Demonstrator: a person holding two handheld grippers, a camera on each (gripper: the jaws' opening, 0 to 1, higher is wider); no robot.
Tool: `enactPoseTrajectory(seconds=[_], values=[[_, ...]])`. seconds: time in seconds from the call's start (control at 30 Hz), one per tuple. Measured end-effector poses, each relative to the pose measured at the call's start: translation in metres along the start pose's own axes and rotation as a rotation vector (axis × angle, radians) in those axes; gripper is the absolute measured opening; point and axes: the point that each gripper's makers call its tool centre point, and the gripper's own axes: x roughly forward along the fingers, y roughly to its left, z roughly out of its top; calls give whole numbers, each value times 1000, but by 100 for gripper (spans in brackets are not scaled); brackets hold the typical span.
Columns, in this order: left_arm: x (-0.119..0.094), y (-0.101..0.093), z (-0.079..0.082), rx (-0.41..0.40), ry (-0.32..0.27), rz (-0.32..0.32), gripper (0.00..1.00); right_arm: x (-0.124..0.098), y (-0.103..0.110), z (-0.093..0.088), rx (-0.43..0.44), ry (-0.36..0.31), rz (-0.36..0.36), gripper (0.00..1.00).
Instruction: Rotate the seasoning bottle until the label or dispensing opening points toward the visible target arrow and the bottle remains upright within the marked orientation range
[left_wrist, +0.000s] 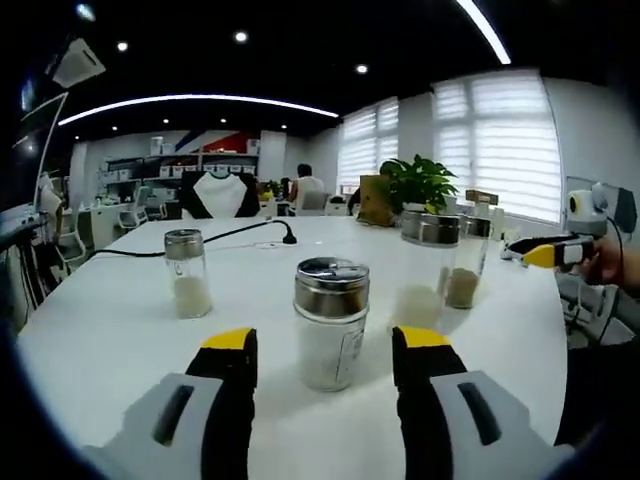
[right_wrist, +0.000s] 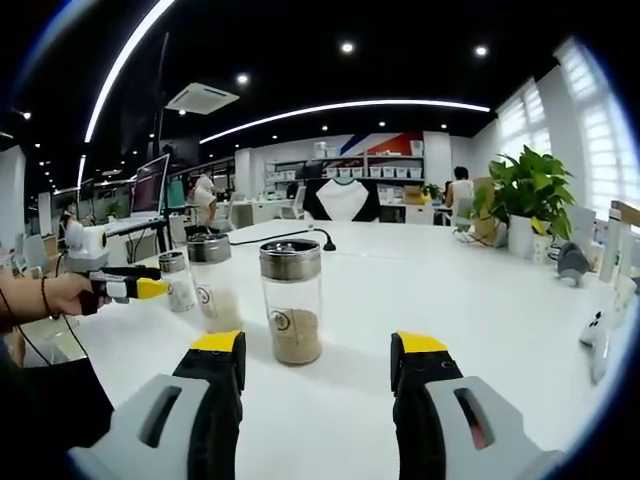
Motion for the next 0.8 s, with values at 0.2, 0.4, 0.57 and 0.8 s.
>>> enactPoseTrajectory(seconds=[0.2, 0.4, 0.57, 0.8], values=[[0, -2, 6, -55, 4, 100, 60, -1, -1, -1, 5, 2, -5, 59], [-1, -1, 9, -49, 19, 201, 62, -1, 1, -2, 8, 4, -2, 59], [5, -2, 7, -102, 21, 228, 54, 0, 3, 0, 7, 1, 1, 59], [14, -7, 15, -72, 10, 251, 52, 0, 4, 0, 5, 3, 4, 59]])
